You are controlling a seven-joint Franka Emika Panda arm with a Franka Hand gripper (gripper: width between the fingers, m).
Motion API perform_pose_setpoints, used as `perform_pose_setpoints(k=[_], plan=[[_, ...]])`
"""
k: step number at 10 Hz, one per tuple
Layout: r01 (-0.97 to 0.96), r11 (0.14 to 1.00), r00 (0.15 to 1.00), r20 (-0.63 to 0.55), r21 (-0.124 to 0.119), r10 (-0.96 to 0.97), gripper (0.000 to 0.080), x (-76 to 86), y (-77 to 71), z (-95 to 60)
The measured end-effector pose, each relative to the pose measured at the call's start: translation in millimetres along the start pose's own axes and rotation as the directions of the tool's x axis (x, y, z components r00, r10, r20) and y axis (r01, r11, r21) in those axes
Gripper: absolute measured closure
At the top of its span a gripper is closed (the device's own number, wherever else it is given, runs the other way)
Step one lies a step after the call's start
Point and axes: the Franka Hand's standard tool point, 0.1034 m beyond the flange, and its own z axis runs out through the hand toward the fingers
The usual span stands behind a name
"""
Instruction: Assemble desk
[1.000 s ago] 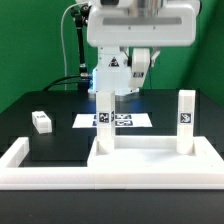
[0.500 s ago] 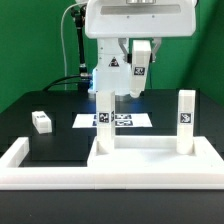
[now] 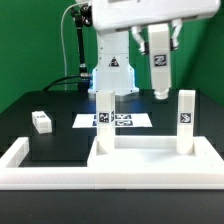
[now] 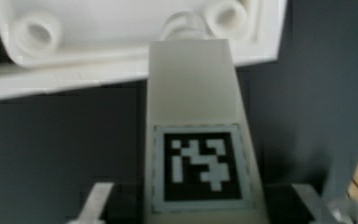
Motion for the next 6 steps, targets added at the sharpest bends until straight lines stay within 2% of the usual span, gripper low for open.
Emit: perform_pose_setpoints(k=[1, 4, 5, 6], plan=[[-0.007, 1.0, 0.999, -0.047, 0.01, 0.008, 0.0511, -18.1, -16.0, 8.1], [0.026, 1.0, 0.997, -0.072, 0.002, -0.026, 0.0511, -21.6, -11.6, 10.1], [0.095, 0.995, 0.988, -0.124, -0.018, -0.097, 0.0511, -34.4, -4.3, 17.3], [0.135, 0.99, 0.985, -0.101, -0.04, -0.139, 0.0511, -42.6, 5.1, 29.9]])
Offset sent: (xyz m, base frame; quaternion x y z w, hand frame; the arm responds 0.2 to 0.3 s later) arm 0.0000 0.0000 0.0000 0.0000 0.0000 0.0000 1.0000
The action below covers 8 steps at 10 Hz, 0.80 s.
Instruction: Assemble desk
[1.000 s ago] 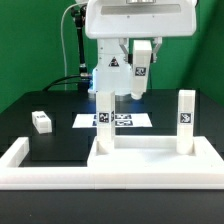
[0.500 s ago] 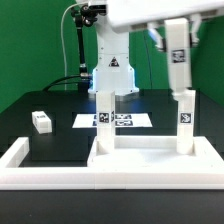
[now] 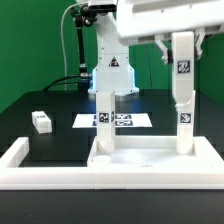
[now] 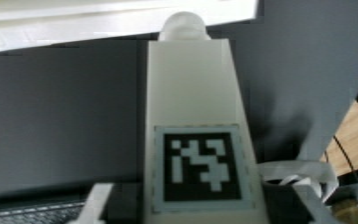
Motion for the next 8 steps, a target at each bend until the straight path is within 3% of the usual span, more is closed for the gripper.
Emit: perform_pose_setpoints(k=[2, 6, 8], plan=[[0.039, 0.999, 0.998, -0.046, -0.003, -0.04, 0.0511, 29.4, -6.2, 18.3], [0.038, 0.999, 0.999, -0.038, -0.004, -0.039, 0.0511, 25.2, -5.1, 19.3], [0.049, 0.999, 0.997, -0.064, 0.0, -0.049, 0.0511, 18.5, -15.3, 25.9]])
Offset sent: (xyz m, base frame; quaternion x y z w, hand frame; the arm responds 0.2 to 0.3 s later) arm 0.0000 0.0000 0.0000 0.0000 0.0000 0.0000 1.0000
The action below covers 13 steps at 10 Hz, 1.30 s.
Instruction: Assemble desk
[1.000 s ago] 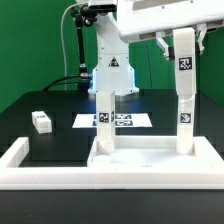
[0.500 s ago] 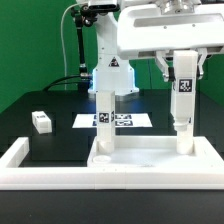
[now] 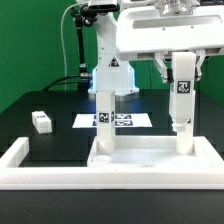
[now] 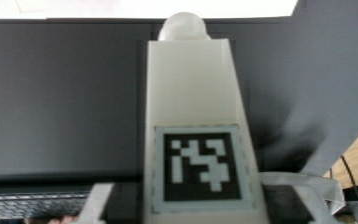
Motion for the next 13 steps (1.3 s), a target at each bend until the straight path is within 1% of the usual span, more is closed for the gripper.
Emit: perform_pose_setpoints(k=[1, 2, 5, 10, 13], plan=[[0.006, 1.0, 1.0, 0.008, 0.003, -0.006, 0.0511, -5.4, -7.1, 7.7], [0.003, 1.0, 1.0, 0.009, 0.003, -0.003, 0.0511, -5.4, -10.2, 13.5], [0.01, 1.0, 1.0, 0.029, -0.001, -0.01, 0.0511, -16.7, -11.1, 25.5], [0.02, 1.0, 0.999, 0.045, 0.009, -0.02, 0.0511, -26.3, -20.2, 31.1], [0.023, 1.0, 0.998, 0.058, 0.007, -0.023, 0.0511, -34.1, -19.9, 35.3]])
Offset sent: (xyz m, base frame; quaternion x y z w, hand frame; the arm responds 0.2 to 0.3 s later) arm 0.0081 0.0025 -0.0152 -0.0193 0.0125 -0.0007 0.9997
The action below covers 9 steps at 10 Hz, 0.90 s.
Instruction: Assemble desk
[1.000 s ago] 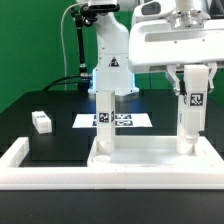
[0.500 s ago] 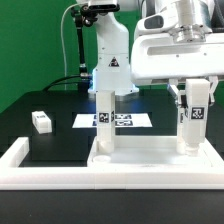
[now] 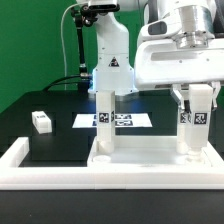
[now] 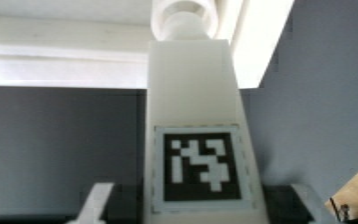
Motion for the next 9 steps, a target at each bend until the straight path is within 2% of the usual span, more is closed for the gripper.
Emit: perform_pose_setpoints(k=[9], plan=[[0.008, 1.0, 1.0, 0.006, 0.002, -0.008, 0.0511, -5.0, -2.9, 6.0]])
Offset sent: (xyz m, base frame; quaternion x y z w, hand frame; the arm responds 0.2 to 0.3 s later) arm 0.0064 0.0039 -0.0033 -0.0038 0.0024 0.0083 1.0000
